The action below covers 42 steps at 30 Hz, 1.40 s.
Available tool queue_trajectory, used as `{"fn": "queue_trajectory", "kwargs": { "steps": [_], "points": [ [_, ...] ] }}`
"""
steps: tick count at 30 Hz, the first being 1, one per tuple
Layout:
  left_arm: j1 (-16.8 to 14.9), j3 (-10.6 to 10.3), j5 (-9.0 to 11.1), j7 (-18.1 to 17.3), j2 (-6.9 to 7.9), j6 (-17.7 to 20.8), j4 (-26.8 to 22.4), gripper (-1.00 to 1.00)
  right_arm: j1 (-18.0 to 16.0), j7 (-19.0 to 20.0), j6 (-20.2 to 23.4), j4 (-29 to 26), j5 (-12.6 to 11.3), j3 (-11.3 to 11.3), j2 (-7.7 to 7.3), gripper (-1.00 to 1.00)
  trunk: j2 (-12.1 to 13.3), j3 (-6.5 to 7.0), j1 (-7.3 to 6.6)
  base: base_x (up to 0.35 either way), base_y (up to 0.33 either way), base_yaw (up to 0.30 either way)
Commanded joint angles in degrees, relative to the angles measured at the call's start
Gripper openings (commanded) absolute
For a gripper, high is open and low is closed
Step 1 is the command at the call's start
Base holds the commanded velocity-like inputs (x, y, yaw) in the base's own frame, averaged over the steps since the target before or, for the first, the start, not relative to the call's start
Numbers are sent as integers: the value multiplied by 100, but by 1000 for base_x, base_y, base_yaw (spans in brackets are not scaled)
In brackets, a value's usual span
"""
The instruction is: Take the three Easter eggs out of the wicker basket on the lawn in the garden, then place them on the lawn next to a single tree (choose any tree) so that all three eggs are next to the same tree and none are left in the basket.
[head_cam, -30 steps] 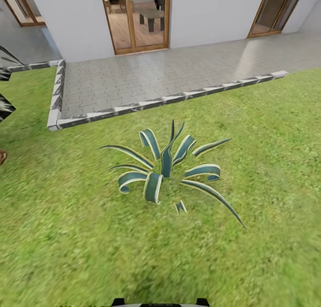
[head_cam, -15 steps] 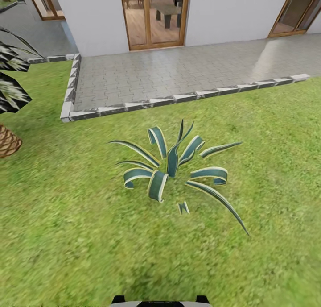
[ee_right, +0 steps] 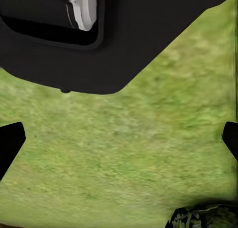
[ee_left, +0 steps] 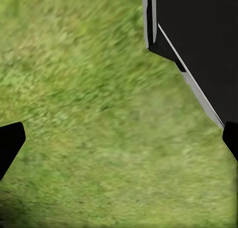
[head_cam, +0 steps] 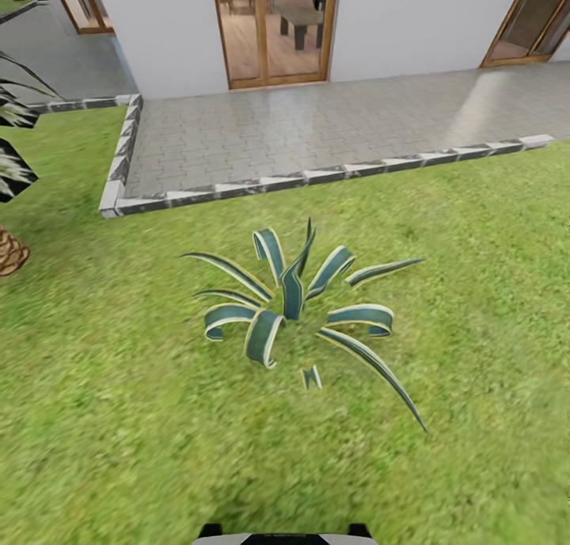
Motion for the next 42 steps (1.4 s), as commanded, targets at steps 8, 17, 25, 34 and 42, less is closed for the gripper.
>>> {"fn": "queue_trajectory", "kwargs": {
  "steps": [8,17,25,34,42],
  "points": [
    [-1,-28,-3,7,1,-21,4,100,1,15,-13,-11,8,35,2,100,-5,-4,3,93,-263,1],
    [-1,-28,-2,7,1,-21,4,100,2,18,-13,-3,11,38,4,100,-5,-11,3,11,-157,47],
    [-1,-28,-2,8,1,-21,4,100,1,20,-13,-4,8,37,1,100,-5,-14,3,14,-184,24],
    [-1,-28,-2,13,1,-21,4,100,2,21,-13,-1,24,45,8,100,-5,-14,3,61,-247,56],
    [-1,-28,3,12,1,-21,0,100,1,22,-13,-2,21,43,9,100,-5,-14,3,8,-152,195]
  ]
}}
